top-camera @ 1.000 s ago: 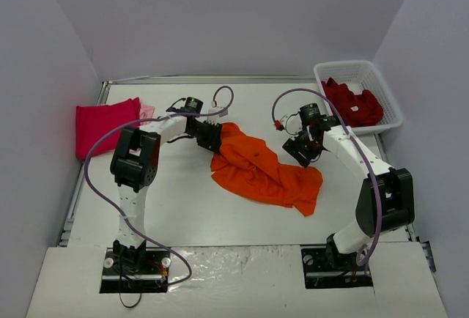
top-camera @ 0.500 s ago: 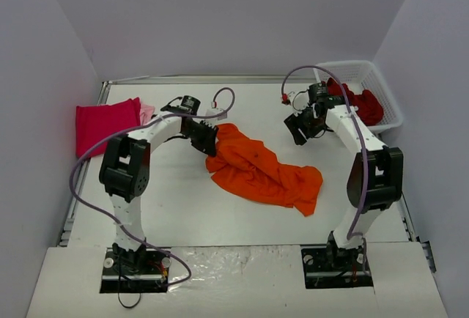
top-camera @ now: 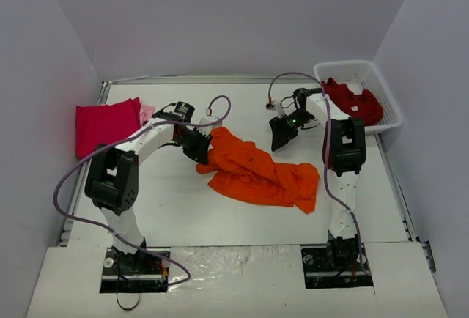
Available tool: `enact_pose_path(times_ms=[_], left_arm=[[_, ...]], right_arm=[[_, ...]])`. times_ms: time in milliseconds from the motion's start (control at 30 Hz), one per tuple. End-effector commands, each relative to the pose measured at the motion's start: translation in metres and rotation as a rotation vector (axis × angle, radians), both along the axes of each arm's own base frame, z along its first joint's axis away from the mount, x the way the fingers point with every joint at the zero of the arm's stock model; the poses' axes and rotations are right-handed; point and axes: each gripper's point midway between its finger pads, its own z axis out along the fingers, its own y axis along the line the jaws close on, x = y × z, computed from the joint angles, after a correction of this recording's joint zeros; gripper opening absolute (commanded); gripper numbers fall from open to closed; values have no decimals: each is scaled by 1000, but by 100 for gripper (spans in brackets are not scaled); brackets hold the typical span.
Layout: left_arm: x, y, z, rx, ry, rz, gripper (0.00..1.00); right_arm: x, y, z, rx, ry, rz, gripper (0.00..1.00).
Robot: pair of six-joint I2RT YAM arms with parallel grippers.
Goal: Fold and stack the t-shirts
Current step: Flatten out the tshirt
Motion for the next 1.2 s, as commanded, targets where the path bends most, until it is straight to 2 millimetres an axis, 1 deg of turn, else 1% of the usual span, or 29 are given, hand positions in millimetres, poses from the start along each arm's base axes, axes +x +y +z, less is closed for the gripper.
enact_pose_path(times_ms=[0,33,67,133,233,400,500,533,600,633,667,700,767,800,867,900,933,967,1033,1067,1100,1133,1167], left_arm=[[-1,2,18,0,-50,-19,3],[0,1,19,-1,-53,-19,2],[0,1,19,-2,-52,-20,2],[1,1,18,1,-51,-18,2],[1,0,16,5,-46,-20,2],[1,1,11,10,-46,-19,2],[0,1,9,10,-42,-19,2],[0,2,10,11,-44,-19,2],[0,2,9,12,-45,-19,2],[0,2,10,12,-46,-19,2],[0,2,10,12,-47,-20,3],[-1,2,9,14,-47,-21,2],[-1,3,10,16,-52,-23,2],[-2,5,10,23,-52,-21,2],[-2,6,11,27,-60,-27,2],[-1,9,13,42,-73,-24,2],[0,11,15,55,-86,-21,2],[2,14,21,63,-108,-19,2],[8,23,27,112,-148,0,2],[11,27,34,124,-178,1,2],[12,31,38,142,-191,10,2],[16,37,42,163,-213,27,2],[21,40,54,165,-245,50,2]], right_arm=[[-47,20,7,142,204,116,51],[-49,23,10,180,193,155,51],[-60,24,14,194,240,172,51],[-61,27,10,199,257,171,52],[-73,34,4,174,276,214,52],[-94,51,-6,142,313,287,53],[-101,61,-9,124,325,321,54],[-102,64,-10,121,325,329,52],[-102,68,-10,116,315,343,34],[-102,70,-10,114,310,349,23],[-97,71,-8,115,293,349,2],[-95,71,-8,115,289,345,0],[-86,69,-4,117,269,319,0],[-79,68,3,119,240,308,0],[-65,61,10,111,197,271,0],[-56,59,23,108,150,260,0],[-49,53,29,90,115,250,0],[-42,46,43,76,75,223,0],[-30,38,59,52,6,194,0],[-25,30,66,19,-19,168,0],[-21,25,83,4,-72,156,0],[-18,22,89,-11,-101,147,0],[-15,17,104,-34,-151,135,0]])
